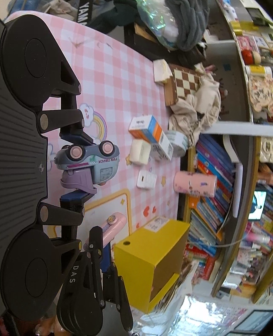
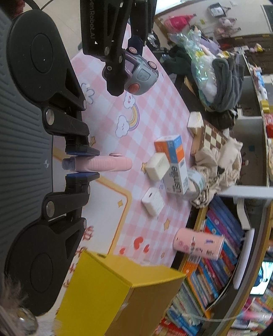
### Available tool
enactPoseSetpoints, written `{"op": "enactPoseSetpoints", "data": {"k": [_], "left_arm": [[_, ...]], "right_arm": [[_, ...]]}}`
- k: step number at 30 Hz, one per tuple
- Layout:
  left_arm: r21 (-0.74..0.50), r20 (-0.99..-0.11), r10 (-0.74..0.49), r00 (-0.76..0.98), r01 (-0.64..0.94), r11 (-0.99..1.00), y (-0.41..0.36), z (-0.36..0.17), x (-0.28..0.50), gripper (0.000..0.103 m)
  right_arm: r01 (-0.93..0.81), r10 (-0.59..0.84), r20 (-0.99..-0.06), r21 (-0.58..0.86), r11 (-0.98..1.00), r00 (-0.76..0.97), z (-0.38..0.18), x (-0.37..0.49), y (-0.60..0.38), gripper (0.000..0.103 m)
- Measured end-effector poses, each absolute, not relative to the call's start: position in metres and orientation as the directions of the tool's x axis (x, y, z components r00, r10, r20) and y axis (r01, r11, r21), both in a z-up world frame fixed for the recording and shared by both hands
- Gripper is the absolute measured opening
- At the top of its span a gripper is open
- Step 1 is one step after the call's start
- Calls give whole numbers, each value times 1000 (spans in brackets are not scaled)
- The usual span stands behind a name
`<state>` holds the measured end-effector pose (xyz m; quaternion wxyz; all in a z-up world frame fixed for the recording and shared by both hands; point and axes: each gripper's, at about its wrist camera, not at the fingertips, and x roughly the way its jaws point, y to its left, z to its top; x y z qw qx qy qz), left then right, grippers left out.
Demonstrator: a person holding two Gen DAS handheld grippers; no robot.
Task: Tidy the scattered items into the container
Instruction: 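Lift the toy car and pink cylinder with both tools toward the yellow box, then lower the toy car and pink cylinder into the yellow box with both tools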
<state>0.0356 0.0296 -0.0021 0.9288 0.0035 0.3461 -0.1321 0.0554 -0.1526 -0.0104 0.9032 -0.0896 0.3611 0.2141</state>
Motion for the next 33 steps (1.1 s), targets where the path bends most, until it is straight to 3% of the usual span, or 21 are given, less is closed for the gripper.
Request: {"op": "enactPoseSetpoints", "data": {"k": [33], "left_arm": [[-96,-611,-460,644,516,851,-64,5,29,44]], "right_arm": [[-161,102,-678,-24,987,728,-3,2,-253,14]]}}
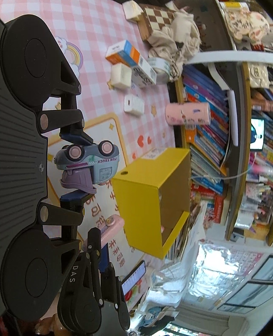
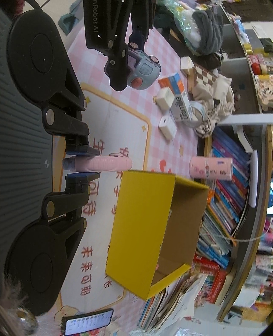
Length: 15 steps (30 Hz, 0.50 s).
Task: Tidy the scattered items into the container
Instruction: 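Lower the toy car and pink cylinder into the yellow box with both tools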
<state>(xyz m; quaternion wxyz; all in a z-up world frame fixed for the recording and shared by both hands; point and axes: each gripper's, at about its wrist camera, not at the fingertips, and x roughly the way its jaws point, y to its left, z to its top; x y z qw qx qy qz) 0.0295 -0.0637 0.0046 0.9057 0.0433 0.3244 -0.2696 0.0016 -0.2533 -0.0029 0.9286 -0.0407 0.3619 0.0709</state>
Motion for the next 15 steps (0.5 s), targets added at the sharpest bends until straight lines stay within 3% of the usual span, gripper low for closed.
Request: {"op": "enactPoseSetpoints", "data": {"k": [15], "left_arm": [[-76,-617,-508,601,597,799,-110,7,35,44]], "right_arm": [[-47,37,-678,4,999,734,-5,-2,-305,14]]}}
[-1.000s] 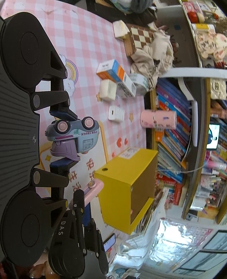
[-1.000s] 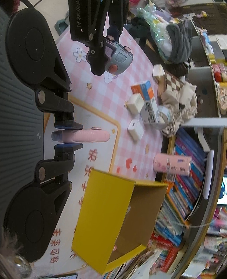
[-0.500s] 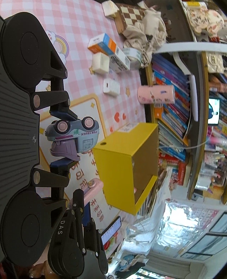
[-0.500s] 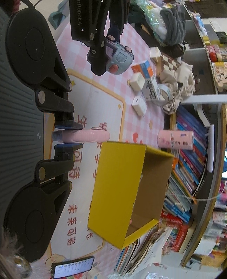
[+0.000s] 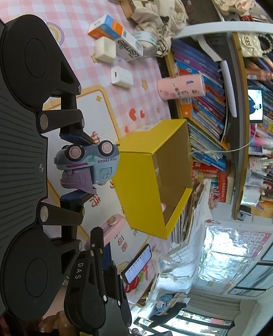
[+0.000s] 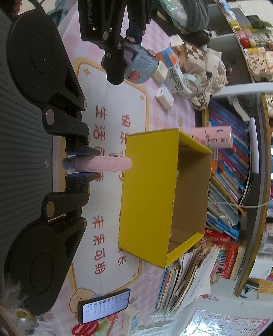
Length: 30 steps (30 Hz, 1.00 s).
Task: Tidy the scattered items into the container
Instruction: 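Lower the toy car and pink cylinder into the yellow box with both tools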
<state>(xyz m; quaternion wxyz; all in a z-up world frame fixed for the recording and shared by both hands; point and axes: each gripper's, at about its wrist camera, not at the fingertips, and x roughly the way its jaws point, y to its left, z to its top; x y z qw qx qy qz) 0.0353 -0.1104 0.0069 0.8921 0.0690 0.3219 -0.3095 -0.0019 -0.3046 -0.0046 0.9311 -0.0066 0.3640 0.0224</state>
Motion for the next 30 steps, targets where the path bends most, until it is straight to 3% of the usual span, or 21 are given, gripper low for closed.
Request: {"op": "enactPoseSetpoints", "data": {"k": [11,30], "left_arm": [[-73,-602,-521,605,608,791,-138,16,44,44],[-69,-516,-512,687,562,824,-194,51,91,44]], "right_arm": [[-58,43,-661,-1,998,749,2,8,-329,14],[-182,121,-515,-68,981,849,40,66,-379,14]]}}
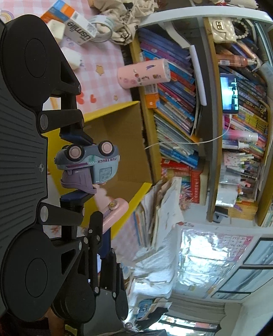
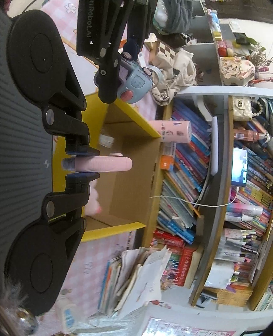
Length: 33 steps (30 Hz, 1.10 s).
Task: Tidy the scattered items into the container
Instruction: 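Lower the toy car and pink cylinder into the yellow box with both tools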
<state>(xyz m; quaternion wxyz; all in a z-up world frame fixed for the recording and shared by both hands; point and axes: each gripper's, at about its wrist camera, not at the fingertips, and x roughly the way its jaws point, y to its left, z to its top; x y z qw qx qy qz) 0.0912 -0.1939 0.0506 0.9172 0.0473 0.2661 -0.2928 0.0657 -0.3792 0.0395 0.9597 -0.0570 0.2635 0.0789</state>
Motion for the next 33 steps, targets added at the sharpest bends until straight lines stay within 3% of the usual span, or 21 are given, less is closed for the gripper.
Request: {"op": "enactPoseSetpoints", "data": {"k": [12,21,33], "left_arm": [[-51,-506,-438,743,481,875,-224,61,141,44],[-31,-582,-367,726,431,902,-238,38,201,44],[16,-714,-299,634,442,897,-259,-2,253,44]], "right_arm": [[-297,231,-509,-52,953,829,44,137,-408,14],[-359,291,-616,14,933,732,23,211,-412,14],[-451,245,-802,-34,892,545,-19,291,-401,14]]}}
